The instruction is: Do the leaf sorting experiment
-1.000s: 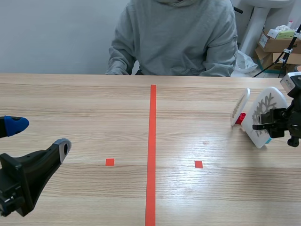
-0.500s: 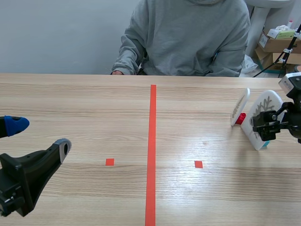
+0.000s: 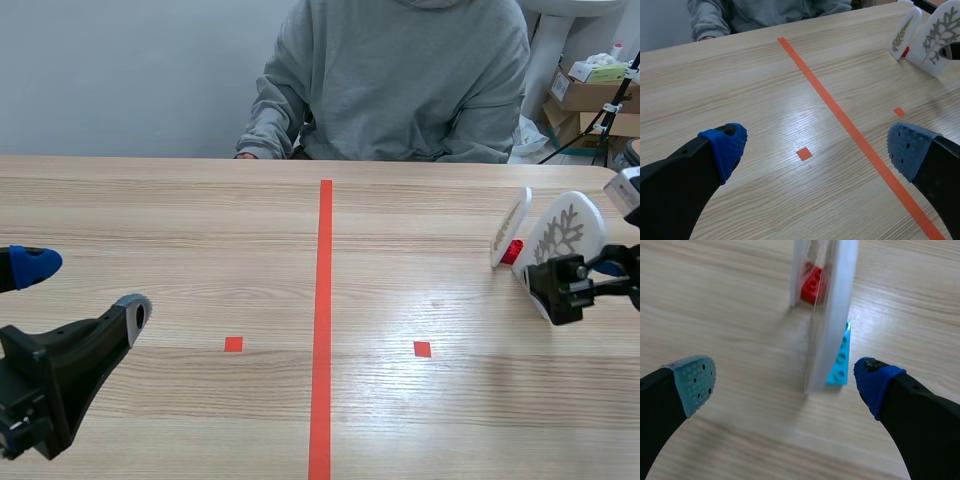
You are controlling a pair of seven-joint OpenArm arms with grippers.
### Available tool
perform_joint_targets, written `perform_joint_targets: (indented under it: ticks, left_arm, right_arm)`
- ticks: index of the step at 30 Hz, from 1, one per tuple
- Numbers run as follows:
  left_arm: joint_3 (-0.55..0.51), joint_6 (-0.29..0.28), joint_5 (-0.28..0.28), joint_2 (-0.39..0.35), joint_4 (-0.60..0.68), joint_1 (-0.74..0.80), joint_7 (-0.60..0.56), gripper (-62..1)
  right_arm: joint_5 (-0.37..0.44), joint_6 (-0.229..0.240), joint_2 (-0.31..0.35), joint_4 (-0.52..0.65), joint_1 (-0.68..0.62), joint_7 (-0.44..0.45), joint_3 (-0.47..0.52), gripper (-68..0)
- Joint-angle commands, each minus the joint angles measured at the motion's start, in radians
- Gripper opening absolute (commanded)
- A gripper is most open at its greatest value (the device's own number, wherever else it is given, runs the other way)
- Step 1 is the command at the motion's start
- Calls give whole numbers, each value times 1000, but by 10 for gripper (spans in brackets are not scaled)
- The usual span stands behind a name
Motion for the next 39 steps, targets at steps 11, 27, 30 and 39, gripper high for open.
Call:
perform_joint_targets:
  ticks: [11, 27, 30, 39]
  left_arm:
    - [-3, -3, -9, 0, 15, -1, -16, -7]
    - [-4, -3, -8, 0, 15, -3, -20, -7]
    - [-4, -3, -6, 0, 15, -3, -21, -7]
    - [-4, -3, -6, 0, 15, -3, -20, -7]
  right_arm:
    - [6, 0, 21, 537, -394, 4, 57, -112]
    - [68, 84, 21, 796, -395, -77, 49, -111]
    - [75, 84, 21, 796, -395, -64, 47, -111]
    - [74, 83, 21, 796, -395, -18, 48, -111]
